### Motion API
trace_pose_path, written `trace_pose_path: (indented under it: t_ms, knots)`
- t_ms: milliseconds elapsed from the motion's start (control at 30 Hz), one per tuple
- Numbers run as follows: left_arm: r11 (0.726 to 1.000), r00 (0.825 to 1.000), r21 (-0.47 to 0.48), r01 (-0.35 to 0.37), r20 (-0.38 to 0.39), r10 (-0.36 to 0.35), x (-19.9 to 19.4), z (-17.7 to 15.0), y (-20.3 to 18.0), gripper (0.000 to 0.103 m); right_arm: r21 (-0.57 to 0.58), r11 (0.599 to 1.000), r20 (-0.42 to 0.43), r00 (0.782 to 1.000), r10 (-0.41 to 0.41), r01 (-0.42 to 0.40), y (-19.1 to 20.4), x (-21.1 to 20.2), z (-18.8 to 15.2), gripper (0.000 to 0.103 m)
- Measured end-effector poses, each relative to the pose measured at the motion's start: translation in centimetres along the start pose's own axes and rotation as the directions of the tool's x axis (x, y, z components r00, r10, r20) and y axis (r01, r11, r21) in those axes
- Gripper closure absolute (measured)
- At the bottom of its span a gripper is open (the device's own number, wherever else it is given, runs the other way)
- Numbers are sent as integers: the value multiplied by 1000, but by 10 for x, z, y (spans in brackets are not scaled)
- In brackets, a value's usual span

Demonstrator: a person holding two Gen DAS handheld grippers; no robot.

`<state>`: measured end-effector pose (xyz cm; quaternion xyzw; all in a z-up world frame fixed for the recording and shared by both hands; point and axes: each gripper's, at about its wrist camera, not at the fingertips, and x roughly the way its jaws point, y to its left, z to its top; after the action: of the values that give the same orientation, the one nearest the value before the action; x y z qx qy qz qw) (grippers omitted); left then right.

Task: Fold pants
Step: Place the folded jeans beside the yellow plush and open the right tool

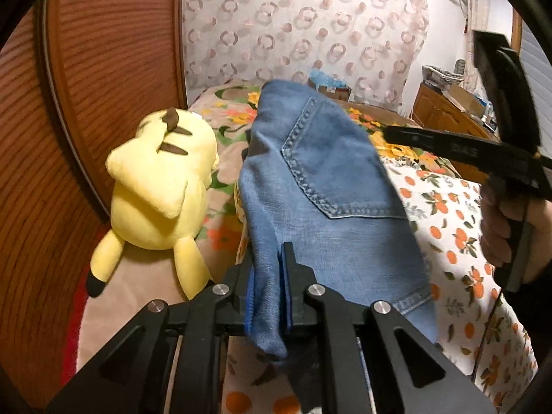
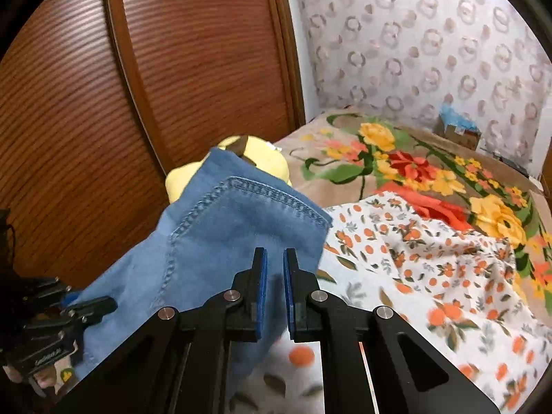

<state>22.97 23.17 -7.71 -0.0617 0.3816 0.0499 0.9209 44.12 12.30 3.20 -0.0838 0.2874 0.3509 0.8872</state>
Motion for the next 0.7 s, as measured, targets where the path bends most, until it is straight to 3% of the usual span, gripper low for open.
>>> trace_pose_path:
  t_ms: [167, 433, 567, 633, 700]
  knots:
    - [999, 998, 24, -34, 48, 33, -30, 1, -18, 88, -16, 1000, 52, 998, -18, 19, 8, -59, -29, 93]
    - [997, 987, 75, -2, 158, -10, -84, 5, -62, 51, -3, 999, 123, 991, -48, 49, 7, -139, -75, 93]
    - [994, 981, 110, 21, 189, -41, -101, 5, -88, 44, 6, 998, 155, 986, -66, 65, 9, -176, -96, 93]
    - [991, 976, 124, 46, 204, -71, -107, 4, -101, 26, 9, 997, 164, 983, -81, 81, 11, -192, -106, 93]
    - [988, 971, 142, 69, 217, -99, -114, 3, -115, 24, 9, 995, 175, 980, -99, 99, 14, -203, -111, 93]
